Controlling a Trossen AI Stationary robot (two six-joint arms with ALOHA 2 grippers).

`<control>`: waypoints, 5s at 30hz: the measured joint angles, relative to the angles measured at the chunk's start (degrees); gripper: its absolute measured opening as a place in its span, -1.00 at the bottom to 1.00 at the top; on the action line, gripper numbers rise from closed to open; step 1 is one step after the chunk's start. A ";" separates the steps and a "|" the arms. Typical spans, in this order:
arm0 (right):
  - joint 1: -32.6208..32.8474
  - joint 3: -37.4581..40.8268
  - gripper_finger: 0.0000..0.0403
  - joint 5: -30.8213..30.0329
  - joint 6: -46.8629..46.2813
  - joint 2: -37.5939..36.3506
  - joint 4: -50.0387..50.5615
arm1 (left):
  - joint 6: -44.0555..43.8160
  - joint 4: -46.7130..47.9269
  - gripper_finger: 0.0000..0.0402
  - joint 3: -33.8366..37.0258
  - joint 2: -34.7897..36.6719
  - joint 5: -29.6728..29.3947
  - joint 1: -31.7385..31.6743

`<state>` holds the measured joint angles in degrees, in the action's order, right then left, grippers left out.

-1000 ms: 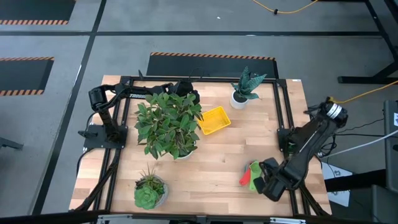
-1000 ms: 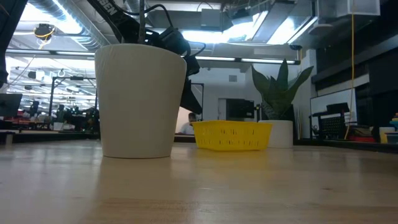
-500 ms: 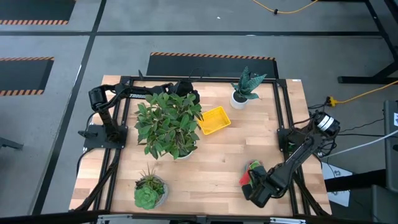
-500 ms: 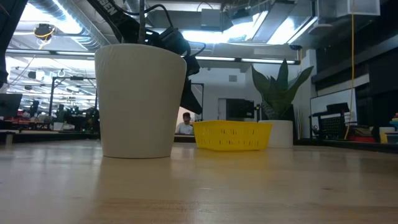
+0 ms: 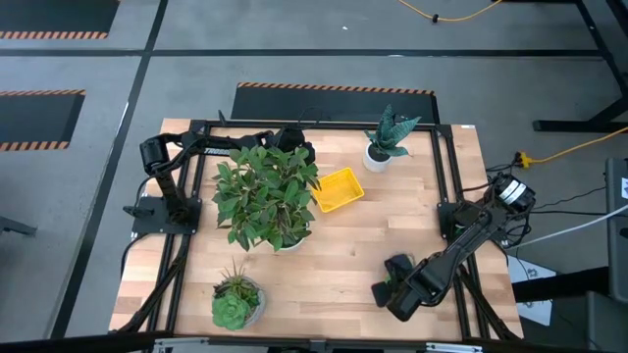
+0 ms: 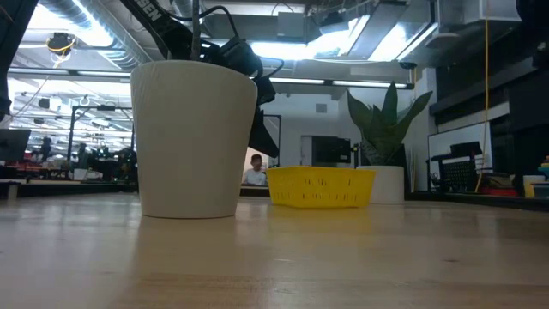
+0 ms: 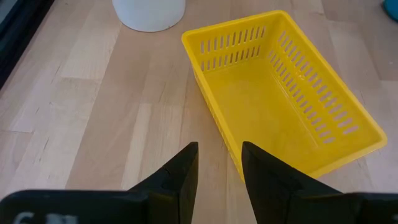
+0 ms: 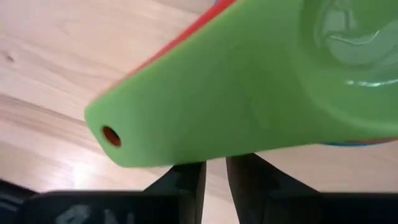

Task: Nest measuring cups in basket
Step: Stack the green measuring cup on top of the red measuring cup, then put the nested measuring cups into the yellow basket

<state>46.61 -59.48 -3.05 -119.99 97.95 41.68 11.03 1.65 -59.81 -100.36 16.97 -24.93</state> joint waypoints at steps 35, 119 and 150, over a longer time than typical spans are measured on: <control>-1.07 0.00 -0.67 -14.98 12.60 -17.27 13.40 | 5.22 21.22 -0.42 2.70 21.45 -0.90 -4.35; -1.88 0.00 -0.18 -14.91 12.49 -17.20 16.23 | -4.72 -4.14 -0.42 59.34 100.21 -28.14 30.34; -1.88 0.00 -0.18 -9.38 12.48 -17.20 15.20 | -10.45 -4.09 -0.42 59.34 99.58 -27.82 30.34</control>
<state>44.73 -59.48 -12.43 -107.51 80.75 56.88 0.58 -2.44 -0.47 -0.78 -10.85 5.41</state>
